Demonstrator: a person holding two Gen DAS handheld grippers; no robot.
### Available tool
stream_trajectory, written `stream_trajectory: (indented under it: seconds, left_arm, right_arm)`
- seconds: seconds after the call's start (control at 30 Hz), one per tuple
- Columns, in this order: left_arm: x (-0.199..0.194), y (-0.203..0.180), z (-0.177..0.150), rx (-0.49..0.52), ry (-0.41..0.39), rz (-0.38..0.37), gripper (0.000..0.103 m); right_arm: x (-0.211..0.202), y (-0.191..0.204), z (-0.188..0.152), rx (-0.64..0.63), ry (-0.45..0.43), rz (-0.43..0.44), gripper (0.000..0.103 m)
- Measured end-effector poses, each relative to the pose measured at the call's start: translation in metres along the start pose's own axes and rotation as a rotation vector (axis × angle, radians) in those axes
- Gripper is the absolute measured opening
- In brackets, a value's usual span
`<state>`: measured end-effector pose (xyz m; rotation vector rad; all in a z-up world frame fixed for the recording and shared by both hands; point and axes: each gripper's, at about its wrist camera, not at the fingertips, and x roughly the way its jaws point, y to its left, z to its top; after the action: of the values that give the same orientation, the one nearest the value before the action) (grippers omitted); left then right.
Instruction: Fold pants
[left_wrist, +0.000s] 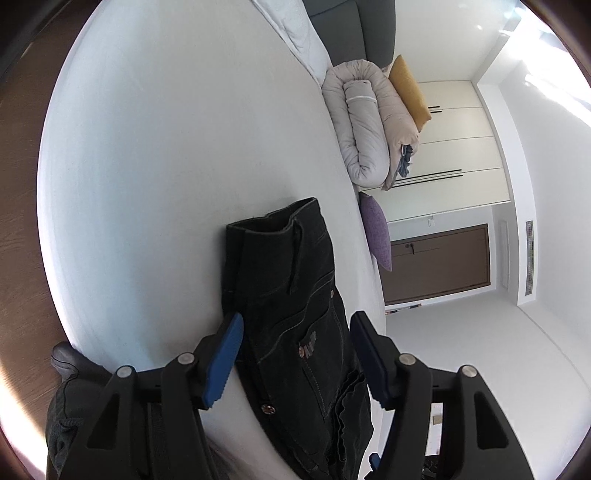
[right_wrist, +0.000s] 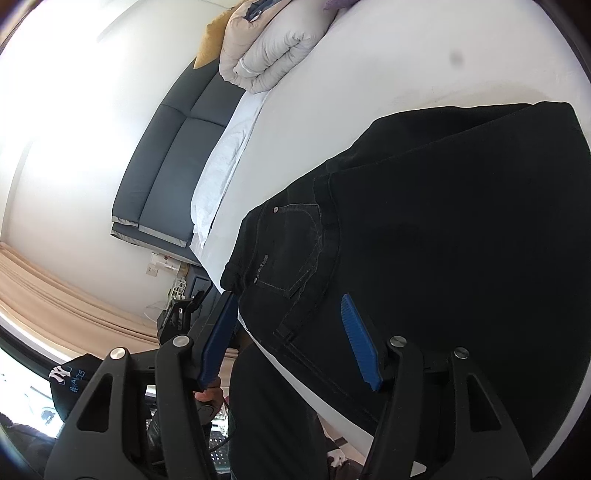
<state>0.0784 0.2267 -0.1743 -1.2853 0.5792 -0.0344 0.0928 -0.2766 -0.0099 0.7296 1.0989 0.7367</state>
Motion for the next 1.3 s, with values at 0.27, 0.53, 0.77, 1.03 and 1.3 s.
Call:
stream_trajectory:
  seconds: [0.27,0.53,0.77,1.03,1.3]
  left_arm:
    - [0.006,0.009,0.000,-0.031,0.036,-0.038,0.064]
    - [0.017,0.027,0.013,-0.180,0.094,-0.142,0.064]
    - [0.025,0.021,0.016,-0.175,0.116,-0.123,0.045]
    - [0.018,-0.002,0.011,0.009,0.080,-0.015,0.011]
    - [0.009,-0.034,0.004,0.174,0.023,0.026,0.009]
  right_arm:
    - [0.006,0.001,0.004,-0.004,0.011,-0.004,0.058]
    - [0.023,0.000,0.010,-0.018,0.046,-0.018,0.050]
    - [0.048,0.012,0.021,-0.061,0.095,-0.063,0.043]
    - [0.092,0.026,0.038,-0.114,0.159,-0.173,0.035]
    - [0.132,0.022,0.060,-0.106,0.206,-0.288,0.032]
